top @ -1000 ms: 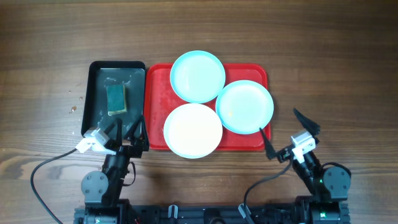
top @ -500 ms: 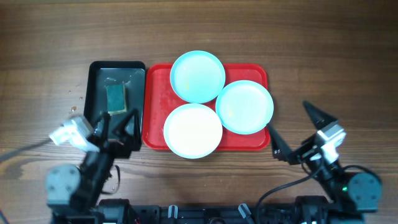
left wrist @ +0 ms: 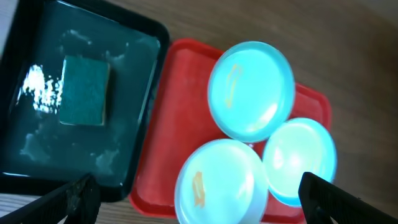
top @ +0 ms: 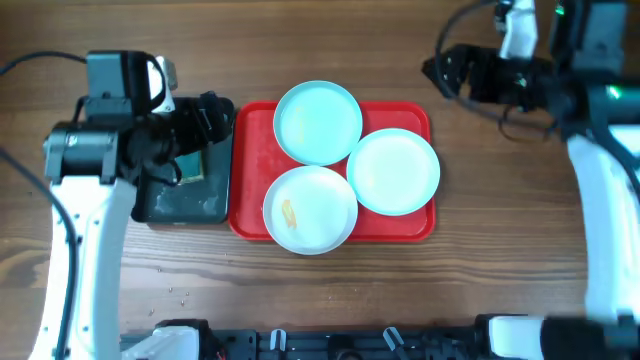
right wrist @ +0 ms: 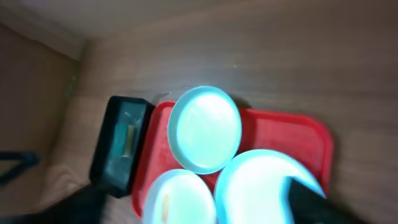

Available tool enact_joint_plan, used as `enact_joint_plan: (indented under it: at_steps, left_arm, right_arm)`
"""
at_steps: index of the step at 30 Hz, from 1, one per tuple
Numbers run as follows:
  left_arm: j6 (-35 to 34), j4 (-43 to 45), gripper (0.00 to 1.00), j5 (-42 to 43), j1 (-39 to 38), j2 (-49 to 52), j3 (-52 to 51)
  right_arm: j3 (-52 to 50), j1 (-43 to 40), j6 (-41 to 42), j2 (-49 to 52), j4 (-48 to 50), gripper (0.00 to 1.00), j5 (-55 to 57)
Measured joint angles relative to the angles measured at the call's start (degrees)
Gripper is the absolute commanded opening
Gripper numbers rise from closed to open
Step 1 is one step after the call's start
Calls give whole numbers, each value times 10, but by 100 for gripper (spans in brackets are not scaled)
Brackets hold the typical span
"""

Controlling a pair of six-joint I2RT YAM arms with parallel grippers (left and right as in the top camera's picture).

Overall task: Clean dirty plates on tray and stack at the side
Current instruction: 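Move left gripper over the sponge and right gripper to the top plate rim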

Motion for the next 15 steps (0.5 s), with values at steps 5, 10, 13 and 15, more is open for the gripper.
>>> enact_joint_plan:
  at_steps: [5,10,13,15]
  left_arm:
    - [4,-2,100,-55,0,37,0]
    - [6,6,91,-90,0,63,0]
    - [9,10,79,-102,0,81,-1]
    - [12,13,76,-112,0,95,-10]
  right_arm:
    - [1,50,44,119,-3,68,18]
    - [1,153,54,190,44,42,141]
    - [2,188,60,228,92,31,213]
    - [2,199,59,255,116,30,249]
